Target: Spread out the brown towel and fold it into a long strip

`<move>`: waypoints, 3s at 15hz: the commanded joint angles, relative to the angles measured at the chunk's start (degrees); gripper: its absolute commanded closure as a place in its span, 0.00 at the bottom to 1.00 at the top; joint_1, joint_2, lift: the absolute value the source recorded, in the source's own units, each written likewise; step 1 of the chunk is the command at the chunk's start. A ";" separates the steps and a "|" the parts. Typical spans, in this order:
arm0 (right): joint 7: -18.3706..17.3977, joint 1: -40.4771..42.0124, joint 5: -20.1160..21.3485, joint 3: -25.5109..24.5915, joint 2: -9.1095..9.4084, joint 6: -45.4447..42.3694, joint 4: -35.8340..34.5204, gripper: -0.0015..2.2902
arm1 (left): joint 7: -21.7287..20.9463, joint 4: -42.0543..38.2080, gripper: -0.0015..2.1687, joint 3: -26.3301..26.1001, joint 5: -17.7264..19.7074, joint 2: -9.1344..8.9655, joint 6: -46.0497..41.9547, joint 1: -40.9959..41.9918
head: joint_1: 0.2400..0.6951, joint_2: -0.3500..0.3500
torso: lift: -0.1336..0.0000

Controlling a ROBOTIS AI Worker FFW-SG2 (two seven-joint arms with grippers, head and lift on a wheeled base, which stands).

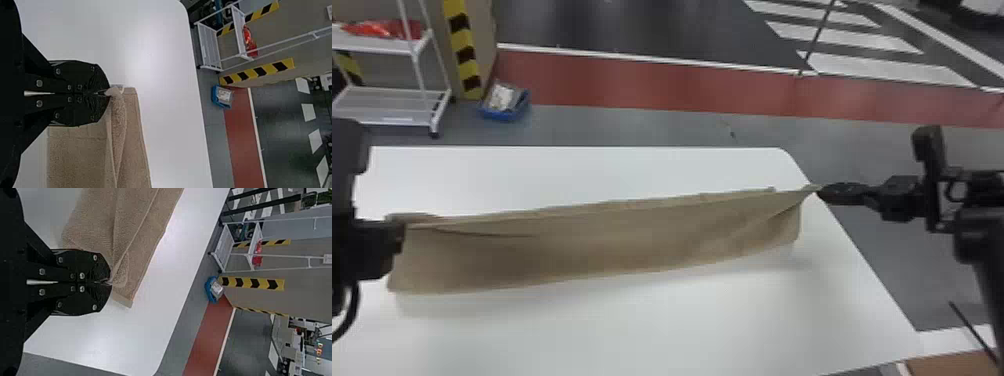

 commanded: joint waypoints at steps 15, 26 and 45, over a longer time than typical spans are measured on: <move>6.28 28.00 -13.36 -19.19 1.86 15.90 -32.88 0.54 | -1.74 -24.17 0.84 11.73 9.34 0.59 0.07 17.69 | 1.00 0.09 | 0.07; 7.00 25.01 -10.46 -17.08 2.83 18.88 -36.75 0.54 | -1.65 -18.98 0.84 9.36 8.46 0.24 0.07 10.40 | 1.00 0.11 | 0.07; -8.57 1.90 -7.56 -2.93 2.39 12.73 -11.53 0.54 | -7.72 5.89 0.84 6.02 5.47 2.09 -1.23 -6.13 | 1.00 0.17 | 0.07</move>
